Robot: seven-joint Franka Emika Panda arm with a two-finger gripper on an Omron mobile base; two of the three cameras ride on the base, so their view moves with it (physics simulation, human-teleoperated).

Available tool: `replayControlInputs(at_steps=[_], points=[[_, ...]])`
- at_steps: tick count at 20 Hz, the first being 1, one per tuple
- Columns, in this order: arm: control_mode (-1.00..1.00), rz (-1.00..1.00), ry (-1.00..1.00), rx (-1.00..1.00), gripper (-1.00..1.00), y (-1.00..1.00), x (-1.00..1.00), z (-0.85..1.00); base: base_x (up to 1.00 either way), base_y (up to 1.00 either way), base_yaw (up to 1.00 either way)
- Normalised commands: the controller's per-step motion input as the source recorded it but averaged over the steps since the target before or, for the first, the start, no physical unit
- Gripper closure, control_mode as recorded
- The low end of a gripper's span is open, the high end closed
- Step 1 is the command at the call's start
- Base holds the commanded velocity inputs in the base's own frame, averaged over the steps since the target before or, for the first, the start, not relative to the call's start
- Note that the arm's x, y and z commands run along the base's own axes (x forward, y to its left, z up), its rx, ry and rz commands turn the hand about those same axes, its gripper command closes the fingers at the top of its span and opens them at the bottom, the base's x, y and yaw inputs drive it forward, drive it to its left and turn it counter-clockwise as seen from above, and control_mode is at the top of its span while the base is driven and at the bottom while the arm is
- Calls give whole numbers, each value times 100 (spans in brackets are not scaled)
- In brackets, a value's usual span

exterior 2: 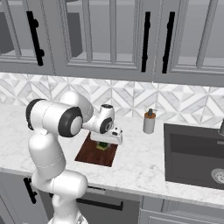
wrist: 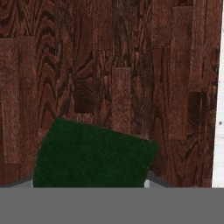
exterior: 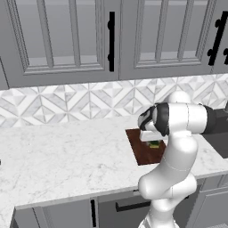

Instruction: Pick up the sponge from the counter and clean the cutting board by briefly scrubbing or pressing down on the cutting board. Once finished, release the sponge.

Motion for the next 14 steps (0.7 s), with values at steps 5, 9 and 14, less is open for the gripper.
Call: replayControlInputs(at_steps=[5,9,14], points=[[-100,0,2,0,100,-4,-47,-21,0,0,0],[-100,0,3,0,100,0,-30,-56,0,0,0],[-100,0,0,0,100,0,-17,-73,0,0,0]])
